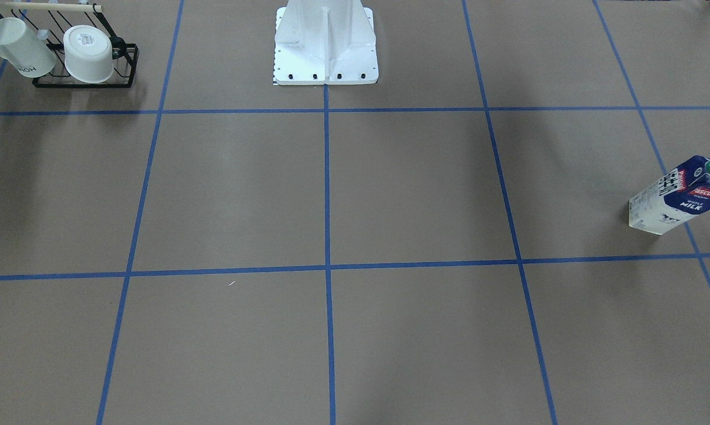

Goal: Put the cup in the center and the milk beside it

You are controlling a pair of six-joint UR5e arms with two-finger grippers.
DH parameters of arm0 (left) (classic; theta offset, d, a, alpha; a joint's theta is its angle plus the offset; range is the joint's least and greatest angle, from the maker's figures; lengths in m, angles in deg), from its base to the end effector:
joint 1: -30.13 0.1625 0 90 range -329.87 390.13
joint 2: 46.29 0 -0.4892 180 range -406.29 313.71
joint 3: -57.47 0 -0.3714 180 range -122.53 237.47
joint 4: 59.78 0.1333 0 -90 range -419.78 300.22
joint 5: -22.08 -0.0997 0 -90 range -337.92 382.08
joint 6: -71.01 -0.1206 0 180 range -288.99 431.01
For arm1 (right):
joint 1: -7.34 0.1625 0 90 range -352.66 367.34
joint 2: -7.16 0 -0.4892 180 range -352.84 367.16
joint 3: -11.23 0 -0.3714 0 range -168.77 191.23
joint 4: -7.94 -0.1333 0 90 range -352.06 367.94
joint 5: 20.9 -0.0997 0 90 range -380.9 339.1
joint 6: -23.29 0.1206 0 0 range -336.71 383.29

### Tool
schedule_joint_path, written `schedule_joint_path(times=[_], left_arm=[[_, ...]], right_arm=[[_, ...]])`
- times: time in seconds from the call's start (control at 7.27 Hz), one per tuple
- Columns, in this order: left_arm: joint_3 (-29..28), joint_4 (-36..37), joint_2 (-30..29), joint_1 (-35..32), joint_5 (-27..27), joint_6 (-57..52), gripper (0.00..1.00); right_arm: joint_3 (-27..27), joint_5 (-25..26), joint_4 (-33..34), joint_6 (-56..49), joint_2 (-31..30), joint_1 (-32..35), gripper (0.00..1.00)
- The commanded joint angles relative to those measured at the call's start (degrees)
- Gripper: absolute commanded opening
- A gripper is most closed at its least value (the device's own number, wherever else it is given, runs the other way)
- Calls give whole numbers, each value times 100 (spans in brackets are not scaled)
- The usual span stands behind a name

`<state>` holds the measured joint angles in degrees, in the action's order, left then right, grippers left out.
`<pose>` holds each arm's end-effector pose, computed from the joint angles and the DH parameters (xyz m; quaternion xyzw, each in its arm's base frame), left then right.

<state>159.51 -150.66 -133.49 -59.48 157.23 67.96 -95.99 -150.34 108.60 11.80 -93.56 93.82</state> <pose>-0.0447 -0.4561 0.6577 0.0903 0.3804 0.0615 0.9183 0.0338 -0.3735 0.7012 -0.0106 -0.3388 -0.1107 0.9343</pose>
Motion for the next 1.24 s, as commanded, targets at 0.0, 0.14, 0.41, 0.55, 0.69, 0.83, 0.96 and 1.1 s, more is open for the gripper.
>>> schedule_joint_path(times=[0.0, 0.14, 0.41, 0.55, 0.69, 0.83, 0.96, 1.1], left_arm=[[149, -17, -121, 5, -42, 23, 98], [262, -17, -130, -4, -33, 23, 98], [281, -601, -122, -13, -33, 23, 98], [194, -1233, -104, -13, -50, 49, 98], [11, -1291, -313, -4, -42, 380, 98], [52, -1387, -228, -13, 2, 453, 98], [-17, -1675, -175, -13, -15, 506, 98], [8, -1757, -114, -13, 2, 507, 98]], right_arm=[[-123, 51, -2, 42, 9, 0, 100], [-289, 51, -298, 16, 9, 0, 100], [-264, 43, -1230, 60, -61, 0, 100], [-360, 51, -1241, 51, -35, 9, 100], [-448, 60, -1241, 51, 8, 9, 100], [-484, 60, -1241, 68, 70, 9, 100], [-484, 60, -1250, 495, 140, 9, 100], [-467, 51, -1415, 1065, 123, -9, 100]])
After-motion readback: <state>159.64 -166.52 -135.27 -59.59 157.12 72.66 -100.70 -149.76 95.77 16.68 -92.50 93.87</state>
